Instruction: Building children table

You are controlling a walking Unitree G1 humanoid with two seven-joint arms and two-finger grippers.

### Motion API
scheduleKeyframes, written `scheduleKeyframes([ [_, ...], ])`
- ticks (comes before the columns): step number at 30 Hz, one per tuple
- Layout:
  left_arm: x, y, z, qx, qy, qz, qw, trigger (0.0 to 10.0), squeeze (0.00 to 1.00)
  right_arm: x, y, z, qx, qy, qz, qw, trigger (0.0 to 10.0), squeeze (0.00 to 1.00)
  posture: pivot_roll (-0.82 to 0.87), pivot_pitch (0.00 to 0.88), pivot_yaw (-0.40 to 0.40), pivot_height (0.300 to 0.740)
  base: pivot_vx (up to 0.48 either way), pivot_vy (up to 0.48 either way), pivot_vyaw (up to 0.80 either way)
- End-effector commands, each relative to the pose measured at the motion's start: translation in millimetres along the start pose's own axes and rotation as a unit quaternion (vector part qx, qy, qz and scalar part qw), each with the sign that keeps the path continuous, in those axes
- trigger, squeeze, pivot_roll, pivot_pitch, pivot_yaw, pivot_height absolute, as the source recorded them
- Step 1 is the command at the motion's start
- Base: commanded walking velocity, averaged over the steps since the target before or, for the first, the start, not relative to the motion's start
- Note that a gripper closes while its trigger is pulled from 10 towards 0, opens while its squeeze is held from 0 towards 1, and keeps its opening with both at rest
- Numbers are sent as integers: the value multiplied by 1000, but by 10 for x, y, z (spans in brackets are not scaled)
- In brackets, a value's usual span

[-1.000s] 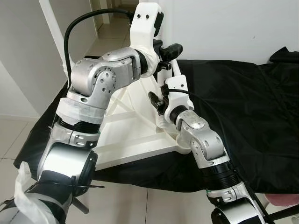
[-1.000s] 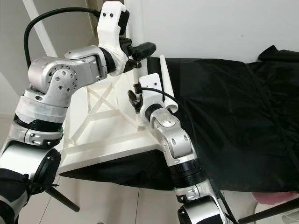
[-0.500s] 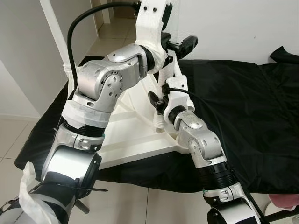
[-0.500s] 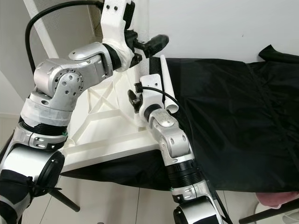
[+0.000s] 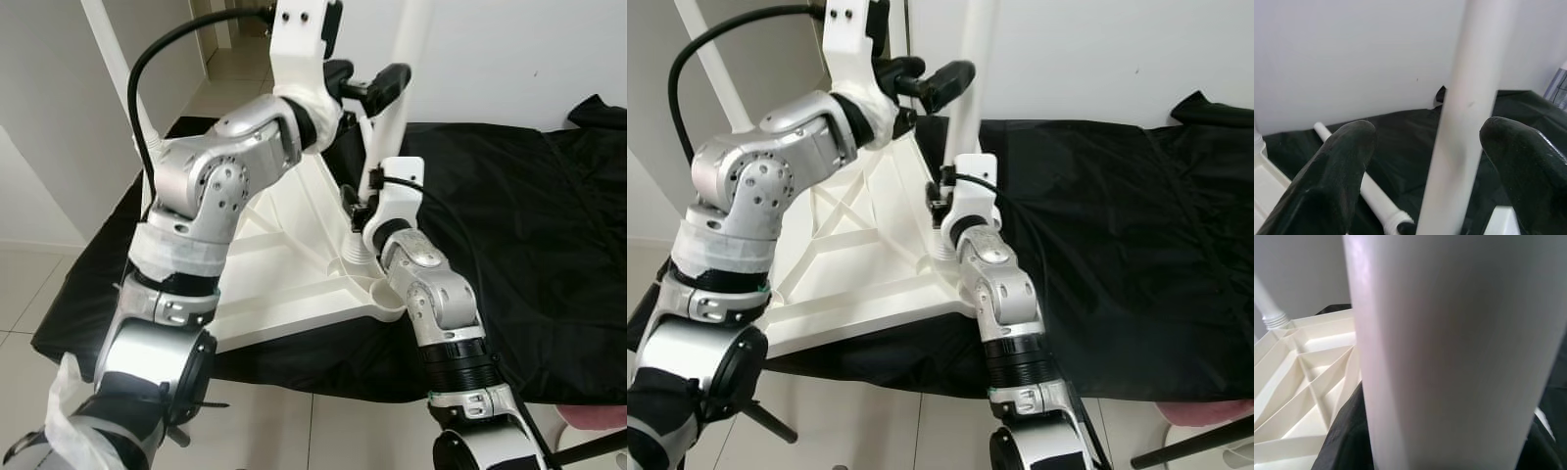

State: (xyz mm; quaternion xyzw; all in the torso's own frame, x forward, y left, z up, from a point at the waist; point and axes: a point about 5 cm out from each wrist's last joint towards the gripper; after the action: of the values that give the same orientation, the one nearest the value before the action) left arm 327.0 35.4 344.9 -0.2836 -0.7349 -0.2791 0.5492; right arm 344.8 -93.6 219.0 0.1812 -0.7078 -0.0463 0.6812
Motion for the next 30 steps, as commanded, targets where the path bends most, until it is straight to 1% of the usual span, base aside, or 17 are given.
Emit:
scheduleKeyframes([
  [1, 0, 8, 30, 1, -13, -12, 1000, 10000, 0, 44, 13, 7, 1, -20, 0, 1000, 10000, 0, 15, 43, 71, 740, 0, 0, 0],
  [4, -20, 18, 36, 6, -13, -11, 1000, 10000, 0, 46, 7, 14, -1, -24, 2, 1000, 10000, 0, 13, 43, 71, 740, 0, 0, 0],
  [6, -54, 42, 61, 21, -26, -15, 999, 10000, 0, 43, -8, 30, -5, -31, 7, 999, 10000, 0, 12, 43, 69, 740, 0, 0, 0],
  [7, -100, 62, 71, 32, -24, -8, 999, 10000, 0, 43, -16, 40, -7, -35, 6, 999, 10000, 0, 11, 44, 69, 740, 0, 0, 0],
  [8, -100, 62, 71, 32, -24, -8, 999, 10000, 0, 43, -16, 40, -7, -35, 6, 999, 10000, 0, 11, 44, 69, 740, 0, 0, 0],
  [10, -153, 102, 96, 58, -29, -19, 998, 10000, 0, 52, -26, 56, -9, -47, 11, 999, 10000, 0, 10, 44, 70, 740, 0, 0, 0],
  [11, -153, 102, 96, 58, -29, -19, 998, 10000, 0, 52, -26, 56, -9, -47, 11, 999, 10000, 0, 10, 44, 70, 740, 0, 0, 0],
  [13, -229, 156, 141, 84, -31, -18, 996, 10000, 0, 54, -57, 80, -16, -56, 16, 998, 10000, 0, 7, 44, 76, 740, 0, 0, 0],
  [14, -229, 156, 141, 84, -31, -18, 996, 10000, 0, 54, -57, 80, -16, -56, 16, 998, 10000, 0, 7, 44, 76, 740, 0, 0, 0],
  [17, -358, 197, 237, 107, -29, -14, 994, 10000, 0, 35, -122, 138, -24, -70, 31, 997, 10000, 0, 7, 47, 78, 740, 0, 0, 0],
  [20, -413, 182, 298, 105, -30, -11, 994, 10000, 0, 16, -157, 184, -24, -73, 33, 997, 10000, 0, 7, 50, 80, 740, 0, 0, 0],
  [21, -452, 173, 361, 103, -37, -16, 994, 10000, 0, -3, -190, 226, -21, -73, 29, 997, 10000, 0, 8, 50, 80, 740, 0, 0, 0],
  [25, -508, 171, 448, 105, -46, -20, 993, 10000, 0, -38, -232, 281, -12, -71, 24, 997, 10000, 0, 8, 50, 80, 740, 0, 0, 0],
  [27, -593, 172, 526, 109, -43, -23, 993, 10000, 0, -76, -257, 329, -5, -70, 23, 997, 10000, 0, 8, 54, 81, 740, 0, 0, 0],
  [28, -629, 165, 561, 108, -43, -36, 993, 10000, 0, -88, -266, 353, -1, -72, 28, 997, 10000, 0, 7, 59, 80, 740, 0, 0, 0],
  [29, -629, 165, 561, 108, -43, -36, 993, 10000, 0, -88, -266, 353, -1, -72, 28, 997, 10000, 0, 7, 59, 80, 740, 0, 0, 0],
  [30, -651, 157, 583, 106, -43, -45, 992, 10000, 0, -94, -271, 368, 1, -74, 31, 997, 10000, 0, 7, 59, 80, 740, 0, 0, 0],
])
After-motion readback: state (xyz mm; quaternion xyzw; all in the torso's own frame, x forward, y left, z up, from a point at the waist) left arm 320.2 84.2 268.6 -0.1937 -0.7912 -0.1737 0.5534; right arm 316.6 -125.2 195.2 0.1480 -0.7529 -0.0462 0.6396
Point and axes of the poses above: a point about 5 cm out from each wrist's last joint towards the gripper, its own z axis pointing back from the gripper into the wrist, its own x axis along the axis of the wrist's last joint, y = z × x, and after that the axes turned 12 degrees about -z, right-handed
